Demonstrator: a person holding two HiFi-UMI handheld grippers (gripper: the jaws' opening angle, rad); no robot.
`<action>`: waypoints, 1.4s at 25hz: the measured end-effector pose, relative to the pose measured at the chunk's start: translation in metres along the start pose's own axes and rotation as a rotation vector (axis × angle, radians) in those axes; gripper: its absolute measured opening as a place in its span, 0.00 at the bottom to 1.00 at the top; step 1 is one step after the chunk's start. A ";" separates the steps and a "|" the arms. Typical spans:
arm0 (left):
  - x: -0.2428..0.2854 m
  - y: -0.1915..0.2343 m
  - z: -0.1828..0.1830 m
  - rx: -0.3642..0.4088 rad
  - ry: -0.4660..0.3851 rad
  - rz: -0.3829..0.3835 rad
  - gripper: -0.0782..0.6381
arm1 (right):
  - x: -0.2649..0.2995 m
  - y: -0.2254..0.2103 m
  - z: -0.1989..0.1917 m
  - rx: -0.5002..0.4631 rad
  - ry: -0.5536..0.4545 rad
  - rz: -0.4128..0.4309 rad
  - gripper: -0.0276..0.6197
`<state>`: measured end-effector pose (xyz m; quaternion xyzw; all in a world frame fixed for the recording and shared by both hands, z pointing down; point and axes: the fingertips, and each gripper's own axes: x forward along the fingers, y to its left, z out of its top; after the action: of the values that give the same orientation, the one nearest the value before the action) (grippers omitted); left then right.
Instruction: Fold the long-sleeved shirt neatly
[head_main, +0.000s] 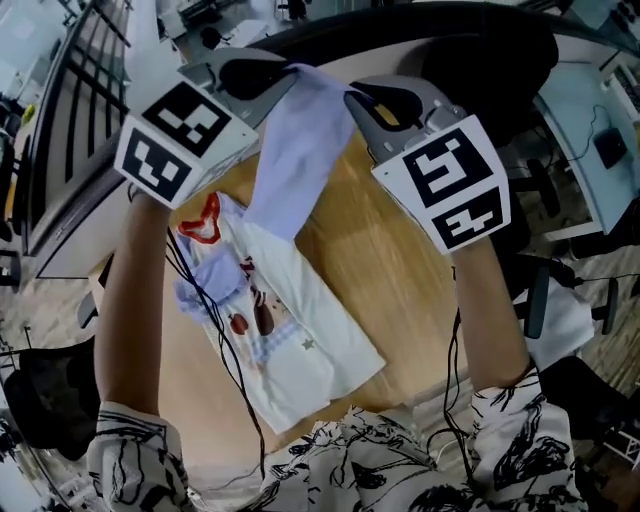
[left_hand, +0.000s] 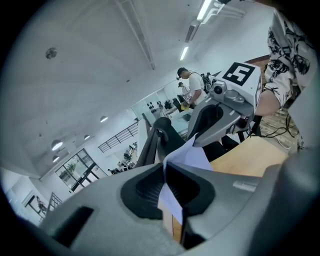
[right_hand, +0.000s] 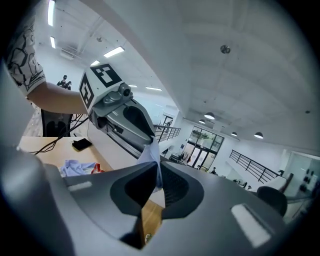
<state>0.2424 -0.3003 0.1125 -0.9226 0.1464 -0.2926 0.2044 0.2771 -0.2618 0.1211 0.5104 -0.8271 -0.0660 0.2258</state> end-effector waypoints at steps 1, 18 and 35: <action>0.010 0.001 0.000 0.005 -0.001 -0.004 0.15 | 0.003 -0.006 -0.007 0.009 0.008 -0.004 0.08; 0.023 -0.035 -0.112 0.044 0.050 -0.221 0.15 | 0.062 0.061 -0.054 0.069 0.102 0.091 0.08; -0.097 -0.152 -0.373 -0.053 0.265 -0.486 0.15 | 0.143 0.344 -0.120 0.121 0.231 0.336 0.08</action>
<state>-0.0348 -0.2378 0.4141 -0.8894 -0.0464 -0.4472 0.0832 -0.0043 -0.2104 0.3882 0.3820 -0.8717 0.0812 0.2960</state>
